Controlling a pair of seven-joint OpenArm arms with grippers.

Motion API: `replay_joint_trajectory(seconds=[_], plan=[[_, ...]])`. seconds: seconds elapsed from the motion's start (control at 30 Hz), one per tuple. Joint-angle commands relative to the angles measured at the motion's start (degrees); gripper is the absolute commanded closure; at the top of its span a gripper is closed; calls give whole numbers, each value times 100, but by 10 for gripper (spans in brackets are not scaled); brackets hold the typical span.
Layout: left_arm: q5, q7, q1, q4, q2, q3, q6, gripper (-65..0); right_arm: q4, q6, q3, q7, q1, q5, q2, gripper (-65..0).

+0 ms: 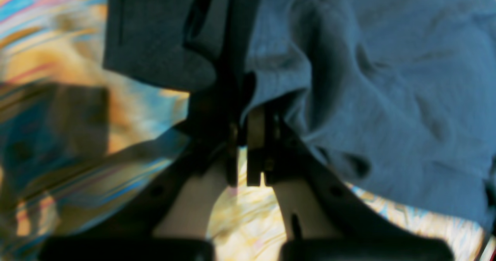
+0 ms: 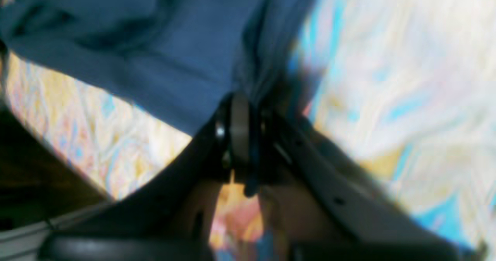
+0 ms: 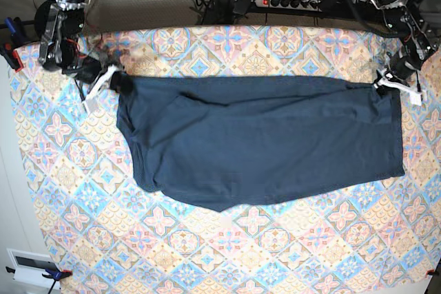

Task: Layout the t-shirt on the table in an organized manner, then fold the t-shirt properly
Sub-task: 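Drag the shirt with both grippers to spread it flat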

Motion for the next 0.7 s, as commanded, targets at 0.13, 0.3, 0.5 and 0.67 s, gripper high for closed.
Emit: replay_joint_trajectory(seconds=[0.13, 0.3, 0.5, 0.67], plan=[[-526, -52, 467, 96, -410, -28, -16, -2, 822, 22, 270, -160, -244, 169, 96, 0], [-685, -52, 801, 96, -700, -28, -16, -2, 1306, 22, 525, -485, -534, 178, 96, 0], [-790, -34, 1144, 96, -876, -28, -16, -2, 1842, 22, 560, -661, -982, 178, 96, 0], [-790, -25, 1311, 96, -893, -28, -16, -2, 2026, 22, 525, -661, -1299, 178, 96, 0]])
